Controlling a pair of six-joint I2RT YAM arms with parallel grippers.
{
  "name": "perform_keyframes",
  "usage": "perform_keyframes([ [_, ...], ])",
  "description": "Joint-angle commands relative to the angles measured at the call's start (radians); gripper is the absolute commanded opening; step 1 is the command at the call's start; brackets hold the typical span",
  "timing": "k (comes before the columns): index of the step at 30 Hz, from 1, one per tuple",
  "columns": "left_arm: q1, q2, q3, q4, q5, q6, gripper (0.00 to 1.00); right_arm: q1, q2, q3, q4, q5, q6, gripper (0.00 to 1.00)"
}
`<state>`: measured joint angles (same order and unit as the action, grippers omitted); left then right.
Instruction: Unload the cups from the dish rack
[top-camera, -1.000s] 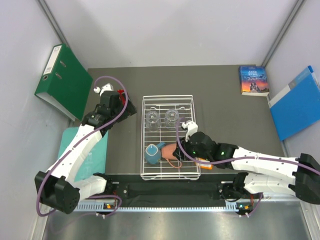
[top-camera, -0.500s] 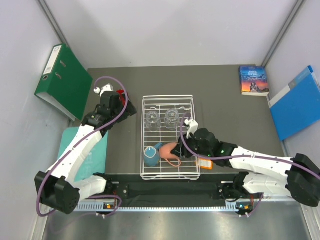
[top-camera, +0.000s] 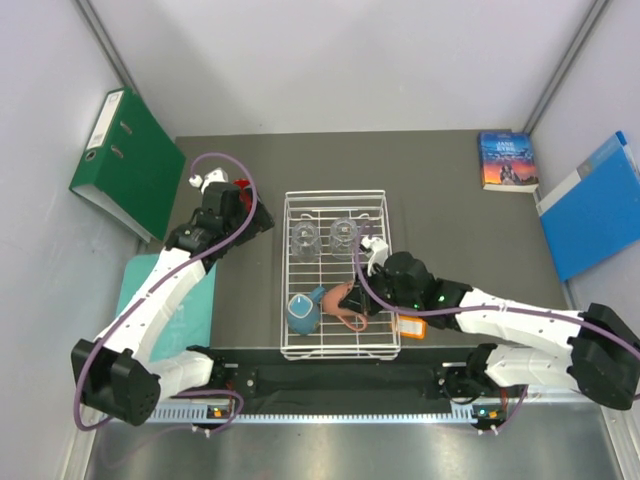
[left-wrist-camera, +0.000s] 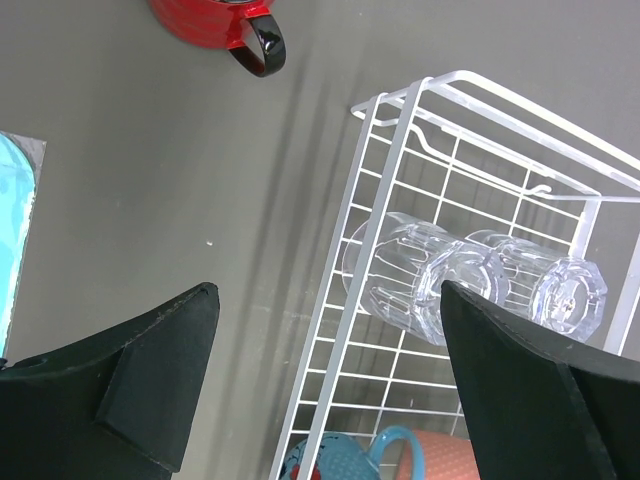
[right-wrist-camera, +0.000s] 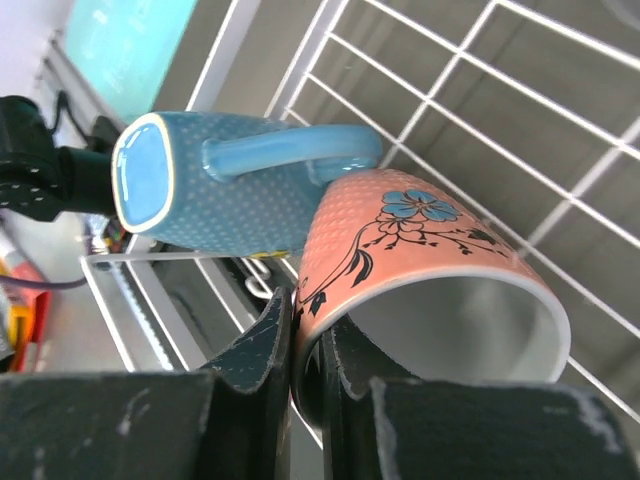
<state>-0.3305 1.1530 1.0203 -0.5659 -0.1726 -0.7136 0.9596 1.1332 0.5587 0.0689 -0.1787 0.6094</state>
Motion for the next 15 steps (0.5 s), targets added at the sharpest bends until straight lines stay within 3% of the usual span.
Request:
perform_keyframes([
  [1,-0.005,0.004,0.012,0.055,-0.008,-0.004,0.96,-0.013,-0.094,0.11,-0.171,0.134,-0.097,0.0],
  [8,-0.005,0.01,0.015,0.067,-0.011,-0.007,0.96,-0.048,-0.177,0.245,-0.3,0.212,-0.171,0.0],
  [15,-0.005,0.008,0.063,0.106,0.048,-0.047,0.96,-0.113,-0.174,0.351,-0.175,0.095,-0.137,0.0],
])
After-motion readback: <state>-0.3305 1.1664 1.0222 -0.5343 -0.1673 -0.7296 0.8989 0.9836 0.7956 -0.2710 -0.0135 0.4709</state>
